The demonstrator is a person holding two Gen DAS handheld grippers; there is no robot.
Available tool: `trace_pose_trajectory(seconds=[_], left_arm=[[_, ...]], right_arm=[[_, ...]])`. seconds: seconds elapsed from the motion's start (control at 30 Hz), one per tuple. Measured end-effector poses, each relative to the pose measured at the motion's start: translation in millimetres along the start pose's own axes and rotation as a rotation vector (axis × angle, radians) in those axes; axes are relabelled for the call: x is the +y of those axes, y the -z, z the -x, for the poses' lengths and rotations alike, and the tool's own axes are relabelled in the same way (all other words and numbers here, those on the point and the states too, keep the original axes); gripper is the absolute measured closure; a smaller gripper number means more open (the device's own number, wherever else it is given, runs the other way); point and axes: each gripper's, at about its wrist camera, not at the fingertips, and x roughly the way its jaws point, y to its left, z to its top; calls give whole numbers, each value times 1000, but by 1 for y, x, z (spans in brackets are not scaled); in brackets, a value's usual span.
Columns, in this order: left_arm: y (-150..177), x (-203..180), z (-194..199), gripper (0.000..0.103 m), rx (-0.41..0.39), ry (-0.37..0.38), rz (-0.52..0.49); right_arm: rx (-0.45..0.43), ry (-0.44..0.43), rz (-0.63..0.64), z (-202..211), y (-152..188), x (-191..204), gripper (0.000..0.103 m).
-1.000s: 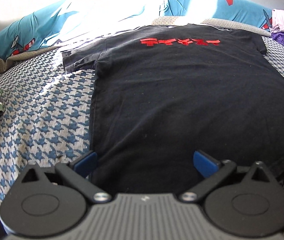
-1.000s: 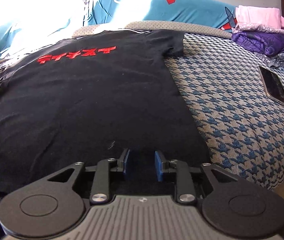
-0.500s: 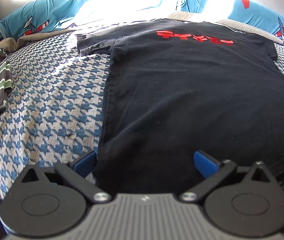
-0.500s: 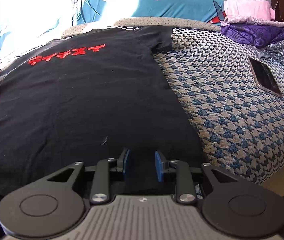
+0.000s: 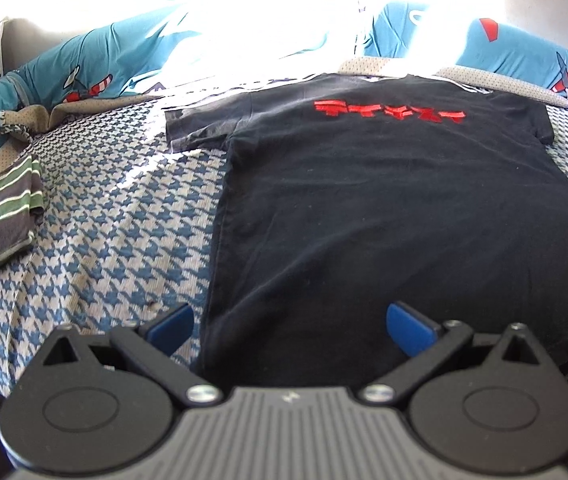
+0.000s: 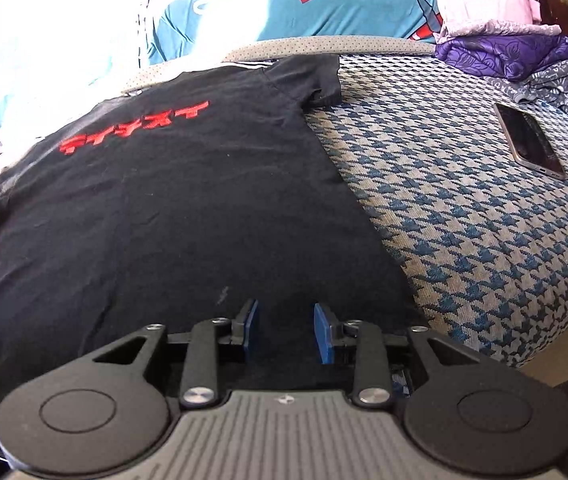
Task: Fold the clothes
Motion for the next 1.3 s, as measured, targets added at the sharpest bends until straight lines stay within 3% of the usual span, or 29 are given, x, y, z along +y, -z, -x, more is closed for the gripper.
trace_pose_trajectory(seconds=[0.07, 0.23, 0.43, 0.53, 1.03, 1.3], left_arm=[[-6, -7, -4, 0, 8, 19, -6], [-19, -23, -17, 0, 38, 64, 6], [-29, -37, -37, 0, 71, 36, -37], [-25, -37, -44, 0, 93, 41, -30], [-14, -35, -43, 0, 68, 46, -36], [-11, -32, -38, 0, 73, 49, -32]], right_arm=[[-12, -1, 16, 0, -1, 6, 65], [15, -24, 52, -8, -5, 22, 62], [33, -7, 65, -16, -4, 35, 56], [36, 3, 82, -19, -2, 41, 48], [44, 49, 103, -23, 3, 48, 29], [71, 22, 88, -20, 0, 41, 24]])
